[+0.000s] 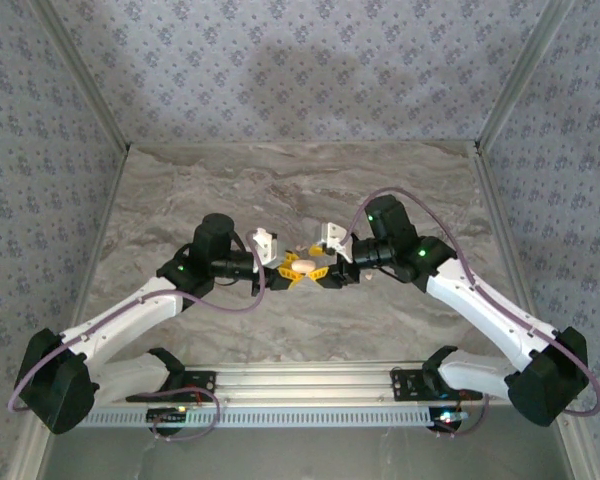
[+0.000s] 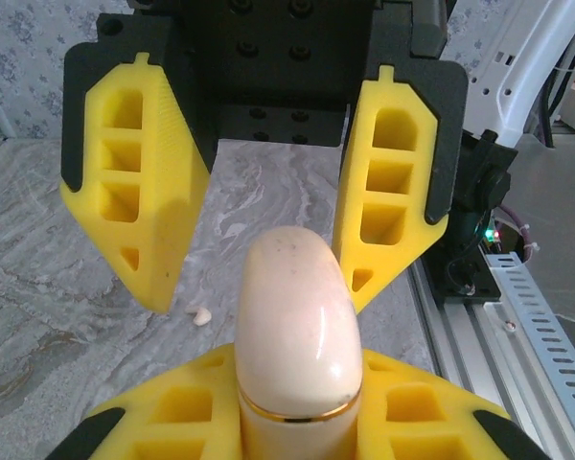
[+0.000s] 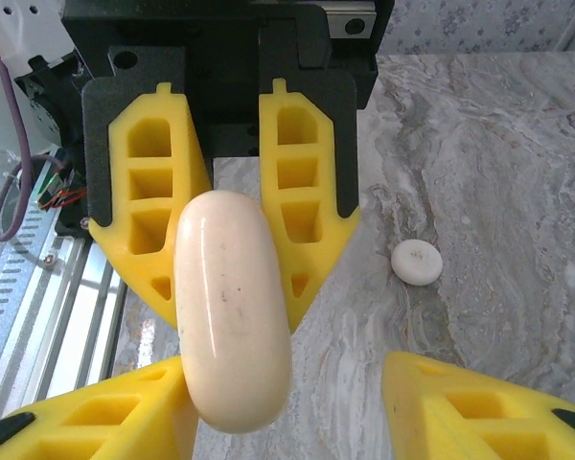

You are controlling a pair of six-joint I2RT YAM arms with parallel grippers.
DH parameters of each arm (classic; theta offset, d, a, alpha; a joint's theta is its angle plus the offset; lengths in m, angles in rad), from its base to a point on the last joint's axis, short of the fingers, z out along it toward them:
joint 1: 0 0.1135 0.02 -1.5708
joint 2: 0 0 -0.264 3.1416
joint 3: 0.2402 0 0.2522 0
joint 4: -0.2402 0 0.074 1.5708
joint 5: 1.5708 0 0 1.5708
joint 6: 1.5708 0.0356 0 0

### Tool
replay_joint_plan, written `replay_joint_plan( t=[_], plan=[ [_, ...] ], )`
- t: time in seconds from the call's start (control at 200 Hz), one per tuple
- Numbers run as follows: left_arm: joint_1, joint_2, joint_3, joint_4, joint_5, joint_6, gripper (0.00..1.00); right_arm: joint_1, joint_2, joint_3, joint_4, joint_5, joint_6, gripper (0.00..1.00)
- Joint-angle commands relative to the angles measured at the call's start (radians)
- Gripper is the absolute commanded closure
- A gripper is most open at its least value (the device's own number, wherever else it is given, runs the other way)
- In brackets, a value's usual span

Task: Insert the wireless bluetooth earbuds into the charging case

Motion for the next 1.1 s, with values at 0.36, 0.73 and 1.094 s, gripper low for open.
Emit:
replay_joint_plan(
  t=[0.36,0.73,1.094],
  plan=[
    [-0.002,0.003,-0.004,-0.028,0.032,0.021,0.81,-0.031,-0.019,0.051,0.055,-0.076,0.033,0.46],
    [-0.004,0.000,0.001,-0.047,0.033,0.031,0.82,-0.044,-0.025,0.045,0.069,-0.053,0.049,0.46],
    [-0.005,0.005,0.006,-0.051,0.034,0.037,0.82,-0.060,-0.039,0.042,0.080,-0.034,0.058,0.47]
  ],
)
